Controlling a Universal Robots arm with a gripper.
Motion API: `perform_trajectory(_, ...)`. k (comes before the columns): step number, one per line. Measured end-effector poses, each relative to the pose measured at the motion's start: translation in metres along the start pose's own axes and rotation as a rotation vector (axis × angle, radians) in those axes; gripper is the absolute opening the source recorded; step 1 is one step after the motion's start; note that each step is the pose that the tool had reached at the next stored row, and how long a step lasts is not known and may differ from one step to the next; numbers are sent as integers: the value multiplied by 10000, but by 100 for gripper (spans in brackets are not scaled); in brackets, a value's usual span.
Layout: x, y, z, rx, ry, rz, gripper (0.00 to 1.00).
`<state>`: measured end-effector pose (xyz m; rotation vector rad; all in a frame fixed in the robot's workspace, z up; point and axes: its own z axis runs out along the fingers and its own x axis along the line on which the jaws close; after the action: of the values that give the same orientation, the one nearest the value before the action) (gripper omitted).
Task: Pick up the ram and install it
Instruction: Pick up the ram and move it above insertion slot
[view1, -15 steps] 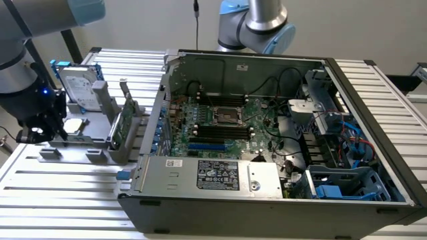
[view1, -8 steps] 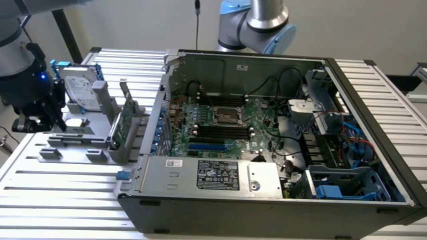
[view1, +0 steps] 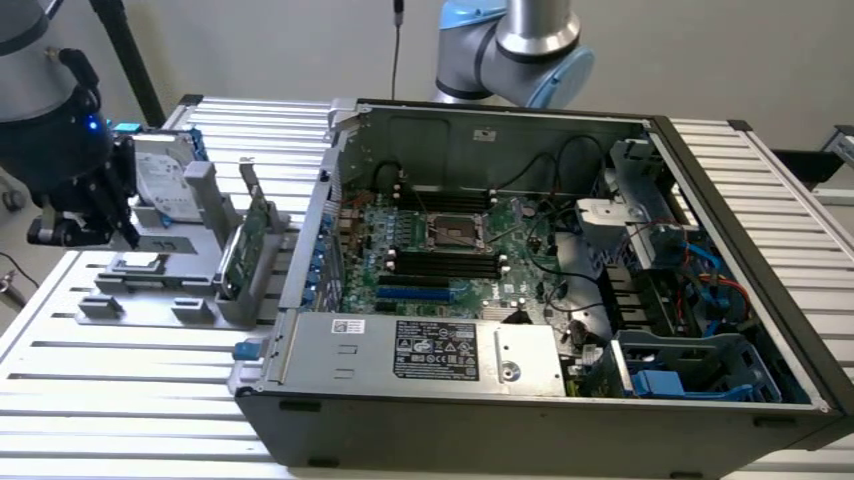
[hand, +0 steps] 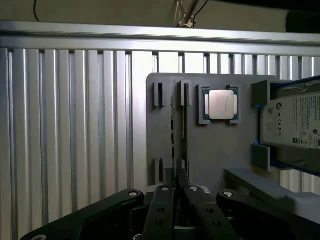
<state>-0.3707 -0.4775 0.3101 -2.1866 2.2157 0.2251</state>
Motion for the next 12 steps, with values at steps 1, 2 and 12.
perform_trajectory(1,-4,-21,-30,-4,2,-23,14)
perform_trajectory(2,-8,-42,-61,-6,3,-45,14)
perform_trajectory(12,-47,-277,-408,-48,21,-251,14)
